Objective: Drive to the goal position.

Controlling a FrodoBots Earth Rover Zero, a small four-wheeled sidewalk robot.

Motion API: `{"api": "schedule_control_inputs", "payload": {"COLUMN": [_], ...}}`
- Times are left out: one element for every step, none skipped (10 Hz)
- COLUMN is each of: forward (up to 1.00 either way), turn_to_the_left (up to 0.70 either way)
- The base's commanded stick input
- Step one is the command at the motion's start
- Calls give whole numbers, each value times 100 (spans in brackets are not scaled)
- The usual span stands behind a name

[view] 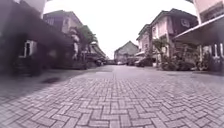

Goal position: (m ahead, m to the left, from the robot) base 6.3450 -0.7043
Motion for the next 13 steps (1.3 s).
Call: {"api": "schedule_control_inputs", "payload": {"forward": [69,69,69,69,69,69,69,69,69,69,69,69,69], "turn_to_the_left": [3,3,3,3,3,3,3,3,3,3,3,3,3]}}
